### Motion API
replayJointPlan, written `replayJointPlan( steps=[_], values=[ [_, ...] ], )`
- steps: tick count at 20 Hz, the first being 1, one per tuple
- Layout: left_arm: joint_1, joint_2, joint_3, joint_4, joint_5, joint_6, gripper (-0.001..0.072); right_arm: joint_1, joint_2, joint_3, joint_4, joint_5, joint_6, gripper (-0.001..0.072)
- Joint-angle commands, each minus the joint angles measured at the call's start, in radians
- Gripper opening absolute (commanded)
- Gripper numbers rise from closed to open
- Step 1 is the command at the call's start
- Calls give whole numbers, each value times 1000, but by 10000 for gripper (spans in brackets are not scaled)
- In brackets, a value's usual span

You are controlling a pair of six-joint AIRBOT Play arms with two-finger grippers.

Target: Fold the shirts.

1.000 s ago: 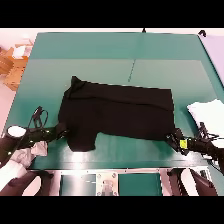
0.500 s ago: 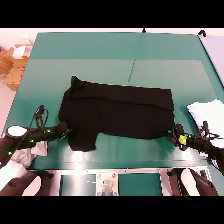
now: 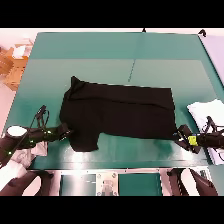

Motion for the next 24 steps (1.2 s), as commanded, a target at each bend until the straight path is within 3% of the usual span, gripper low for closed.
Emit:
replayJointPlan(
  steps=[1, 8, 14, 15, 16, 17, 20, 24],
  values=[
    [0, 1, 0, 0, 17, 10, 34, 1, 12, -48, -22, 11, 76, 489],
    [0, 1, 0, 0, 21, 16, 34, 1, 11, -239, 275, -394, 20, 489],
    [0, 1, 0, 0, 45, 17, 34, 2, -89, -281, 431, -526, -84, 484],
    [0, 1, 0, -1, 44, 18, 34, 2, -97, -280, 442, -523, -129, 434],
    [0, 1, 1, -2, 41, 18, 34, 2, -96, -273, 441, -502, -179, 167],
    [0, 1, 8, 1, 28, 18, 33, 0, -96, -257, 439, -473, -215, 26],
    [0, 9, 88, 48, -86, 5, 32, 0, -96, -157, 352, -357, -243, 19],
    [0, 20, 202, 68, -264, -39, 31, 0, -92, 37, 89, -138, -133, 18]
  ],
)
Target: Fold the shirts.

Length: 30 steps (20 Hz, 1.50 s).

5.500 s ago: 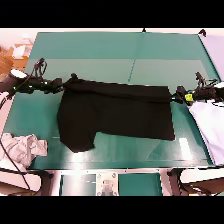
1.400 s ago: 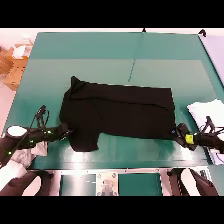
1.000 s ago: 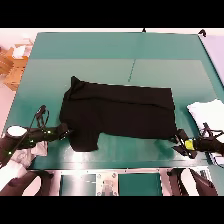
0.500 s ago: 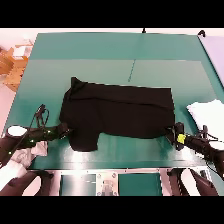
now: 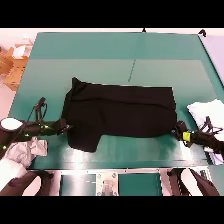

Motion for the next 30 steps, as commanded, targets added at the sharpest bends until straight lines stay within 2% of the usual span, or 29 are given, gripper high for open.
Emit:
replayJointPlan(
  steps=[1, 3, 5, 8, 10, 13, 19, 23, 25, 26, 28, 29, 30],
  values=[
    [0, 36, 80, 19, -147, -50, 31, 0, 7, 154, -235, 220, 80, 19],
    [0, 145, 99, 42, -154, -129, 31, 0, 25, 214, -317, 285, 112, 18],
    [0, 237, 122, 98, -160, -226, 30, 0, 32, 248, -305, 305, 112, 19],
    [0, 262, 190, 100, -171, -263, 30, 1, 32, 307, -217, 307, 92, 19],
    [0, 256, 237, 101, -99, -256, 31, 10, 18, 341, -144, 276, 65, 19],
    [0, 148, 314, 85, -5, -193, 31, 77, -77, 408, -76, 179, 65, 19],
    [-4, -258, 457, -112, 124, 16, 32, 202, -391, 621, -46, 26, 66, 19],
    [-87, -516, 581, -163, 227, 122, 33, 246, -611, 741, -42, -49, 66, 19],
    [-129, -633, 663, -163, 263, 132, 34, 253, -704, 789, -29, -67, 66, 21],
    [-136, -676, 701, -166, 279, 132, 34, 254, -746, 810, -12, -92, 66, 63],
    [-135, -721, 767, -167, 322, 132, 52, 243, -803, 874, 2, -121, 66, 207],
    [-125, -722, 790, -169, 349, 130, 369, 225, -815, 921, 1, -109, 64, 305],
    [-113, -718, 809, -173, 353, 115, 628, 202, -817, 965, -1, -88, 37, 413]
  ],
)
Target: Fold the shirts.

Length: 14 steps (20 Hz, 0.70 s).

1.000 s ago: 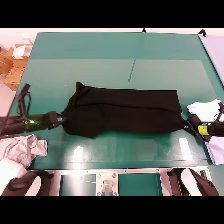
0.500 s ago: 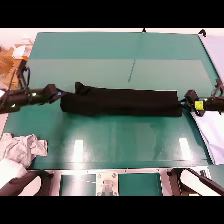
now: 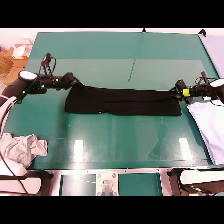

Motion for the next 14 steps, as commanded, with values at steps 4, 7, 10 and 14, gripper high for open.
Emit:
replayJointPlan(
  steps=[4, 7, 10, 14],
  values=[
    [47, -52, 149, -23, -74, -39, 682, -126, -62, 235, -59, 209, -164, 469],
    [43, -53, 153, -59, -142, -38, 681, -145, -90, 233, -136, 331, -256, 512],
    [38, -53, 153, -61, -225, -39, 681, -144, -152, 235, -145, 415, -363, 584],
    [38, -53, 153, -61, -317, -39, 681, -162, -226, 236, -145, 438, -455, 639]
  ],
)
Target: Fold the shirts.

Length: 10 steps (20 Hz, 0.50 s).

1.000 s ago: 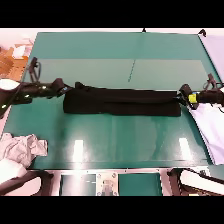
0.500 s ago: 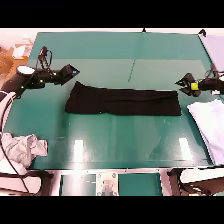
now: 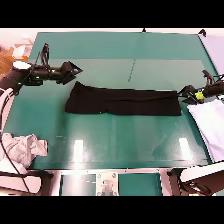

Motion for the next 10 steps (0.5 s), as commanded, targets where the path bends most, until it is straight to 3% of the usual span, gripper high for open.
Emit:
replayJointPlan(
  steps=[1, 4, 5, 6, 7, 8, 9, 10],
  values=[
    [1, -1, 3, -5, -78, 0, 681, -14, -72, 7, -11, 49, -92, 639],
    [1, -1, 3, -6, -103, -1, 679, -14, -143, 46, 8, 84, -107, 638],
    [1, -1, 3, -6, -111, -1, 593, -12, -164, 53, 34, 95, -118, 635],
    [1, -1, 3, -6, -115, 1, 429, -7, -183, 55, 69, 103, -123, 629],
    [1, -1, 3, -7, -115, 3, 368, 1, -200, 55, 101, 106, -128, 617],
    [-6, -1, 3, -11, -106, 3, 370, 10, -216, 55, 126, 108, -134, 547],
    [-20, -1, 3, -11, -89, 3, 365, 23, -228, 55, 137, 108, -135, 345],
    [-39, -2, 3, -11, -74, 3, 213, 39, -233, 55, 141, 109, -142, 212]
  ],
)
